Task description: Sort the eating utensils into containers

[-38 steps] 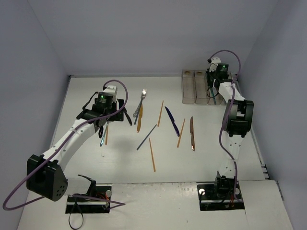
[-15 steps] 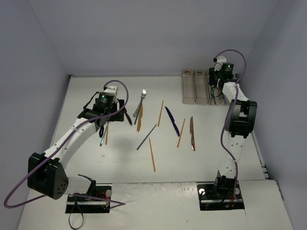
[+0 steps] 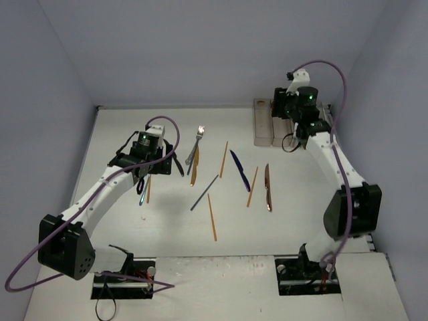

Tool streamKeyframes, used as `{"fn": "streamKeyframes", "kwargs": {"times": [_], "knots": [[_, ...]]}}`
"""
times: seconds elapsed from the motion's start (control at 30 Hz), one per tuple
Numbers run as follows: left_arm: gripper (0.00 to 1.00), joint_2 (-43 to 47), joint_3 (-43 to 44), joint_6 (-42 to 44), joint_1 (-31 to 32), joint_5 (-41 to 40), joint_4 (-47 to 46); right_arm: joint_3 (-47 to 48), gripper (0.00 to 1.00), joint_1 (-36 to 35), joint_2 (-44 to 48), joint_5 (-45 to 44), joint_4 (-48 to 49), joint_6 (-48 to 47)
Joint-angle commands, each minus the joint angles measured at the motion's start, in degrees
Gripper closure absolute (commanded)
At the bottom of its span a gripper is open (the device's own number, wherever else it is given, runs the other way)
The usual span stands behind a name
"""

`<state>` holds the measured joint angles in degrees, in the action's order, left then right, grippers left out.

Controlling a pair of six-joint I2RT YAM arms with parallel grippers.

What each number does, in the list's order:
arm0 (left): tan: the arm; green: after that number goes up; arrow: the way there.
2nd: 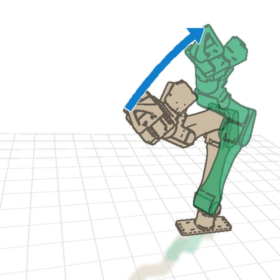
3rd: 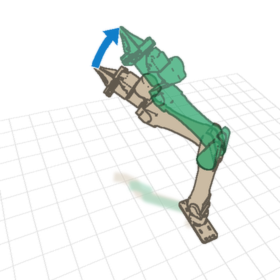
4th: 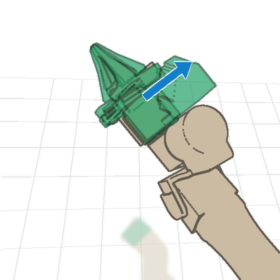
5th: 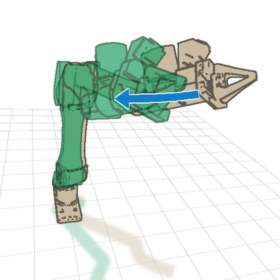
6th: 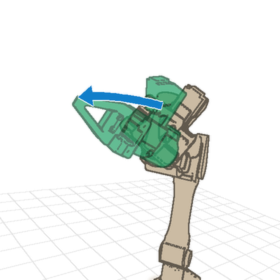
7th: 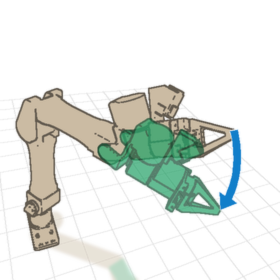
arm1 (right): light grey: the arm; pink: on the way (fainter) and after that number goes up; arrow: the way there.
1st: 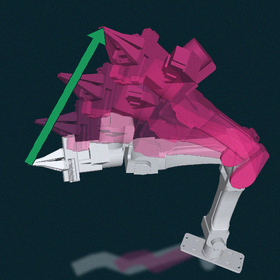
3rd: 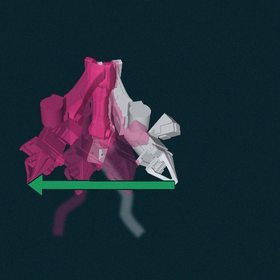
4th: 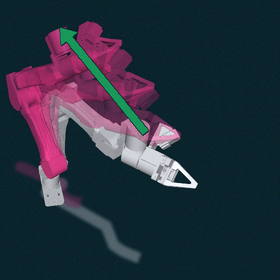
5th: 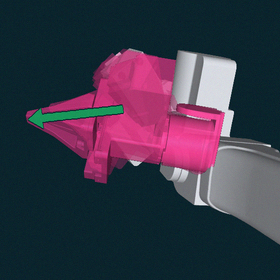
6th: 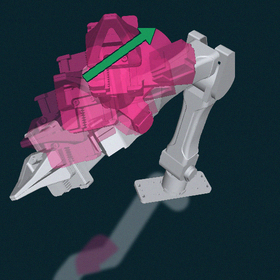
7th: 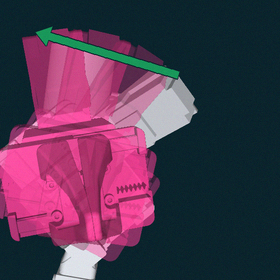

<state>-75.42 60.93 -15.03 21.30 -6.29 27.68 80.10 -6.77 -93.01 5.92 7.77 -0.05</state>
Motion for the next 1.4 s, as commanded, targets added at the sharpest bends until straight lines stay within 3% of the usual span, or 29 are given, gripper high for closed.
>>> {"fn": "streamKeyframes", "kwargs": {"times": [0.0, 0.37, 0.6, 0.87, 1.37], "knots": [[0.26, 1.17, -1.07, 0.23, -0.37, -0.71, 2.26, -7.09, 0.49, -2.95, 9.97, -1.19, 3.13, 13.66], [0.59, -2.79, -0.65, 4.17, -4.62, -3.51, 4.62, -25.74, 0.48, -9.97, 20.65, 0.28, 3.14, 17.40], [0.62, -4.47, -4.59, 6.10, -8.42, -3.90, 2.08, -30.75, 0.47, -10.85, 23.44, 1.68, 3.70, 16.71], [0.62, -12.30, -2.93, 6.59, -8.99, -3.72, 1.51, -32.86, 0.47, -10.73, 26.23, 5.88, 3.74, 15.79], [0.63, -19.17, -0.53, 6.73, -10.28, -1.71, 2.64, -35.86, 0.46, -10.81, 30.11, 6.74, 3.74, 12.89]]}}
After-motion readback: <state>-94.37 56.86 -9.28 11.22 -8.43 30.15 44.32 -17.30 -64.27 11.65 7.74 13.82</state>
